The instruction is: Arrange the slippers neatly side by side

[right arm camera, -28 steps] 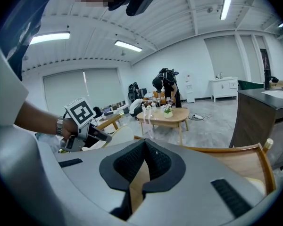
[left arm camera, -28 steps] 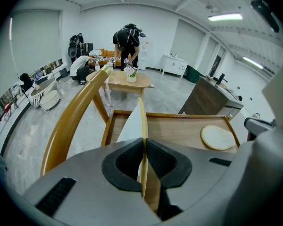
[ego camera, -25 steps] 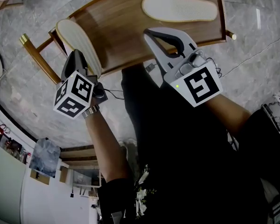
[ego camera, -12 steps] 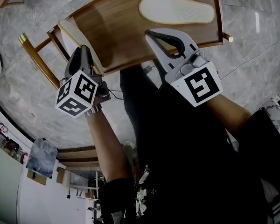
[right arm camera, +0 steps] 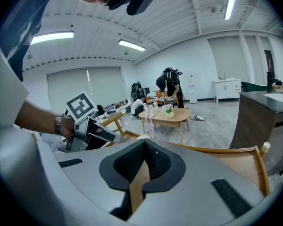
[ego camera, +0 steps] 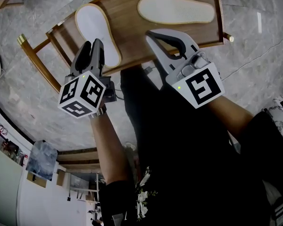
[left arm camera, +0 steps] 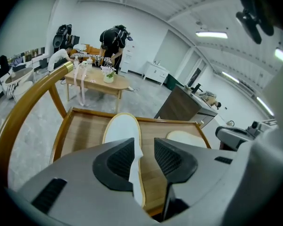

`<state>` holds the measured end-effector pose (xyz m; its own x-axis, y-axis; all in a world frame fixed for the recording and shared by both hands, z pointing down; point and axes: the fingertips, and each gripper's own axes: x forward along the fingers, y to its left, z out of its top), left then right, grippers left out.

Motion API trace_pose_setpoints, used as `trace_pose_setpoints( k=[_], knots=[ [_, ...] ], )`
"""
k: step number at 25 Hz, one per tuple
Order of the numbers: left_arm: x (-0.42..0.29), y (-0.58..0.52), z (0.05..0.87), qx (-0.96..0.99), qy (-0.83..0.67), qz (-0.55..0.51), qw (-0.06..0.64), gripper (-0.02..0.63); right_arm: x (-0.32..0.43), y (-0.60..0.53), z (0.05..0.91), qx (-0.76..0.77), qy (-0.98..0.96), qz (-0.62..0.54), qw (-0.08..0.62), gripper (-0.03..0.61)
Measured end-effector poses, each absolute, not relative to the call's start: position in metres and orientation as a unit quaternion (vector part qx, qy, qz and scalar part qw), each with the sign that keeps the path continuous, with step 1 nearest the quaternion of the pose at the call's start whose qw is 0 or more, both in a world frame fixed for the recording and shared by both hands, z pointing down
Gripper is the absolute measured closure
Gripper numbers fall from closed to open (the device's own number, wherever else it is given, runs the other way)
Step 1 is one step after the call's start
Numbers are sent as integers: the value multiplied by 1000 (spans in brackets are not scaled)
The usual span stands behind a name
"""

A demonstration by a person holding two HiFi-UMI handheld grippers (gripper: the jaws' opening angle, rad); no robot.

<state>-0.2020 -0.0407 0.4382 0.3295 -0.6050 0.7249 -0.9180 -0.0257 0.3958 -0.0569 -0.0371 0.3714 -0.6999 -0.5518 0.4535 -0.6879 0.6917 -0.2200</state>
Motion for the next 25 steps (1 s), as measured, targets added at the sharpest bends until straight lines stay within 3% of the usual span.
trace_pose_setpoints(
  k=[25],
  knots=[
    [-206, -36, 503, 662, -534, 288, 440, 478, -33, -46, 388, 367, -884, 208, 203, 580]
  ],
)
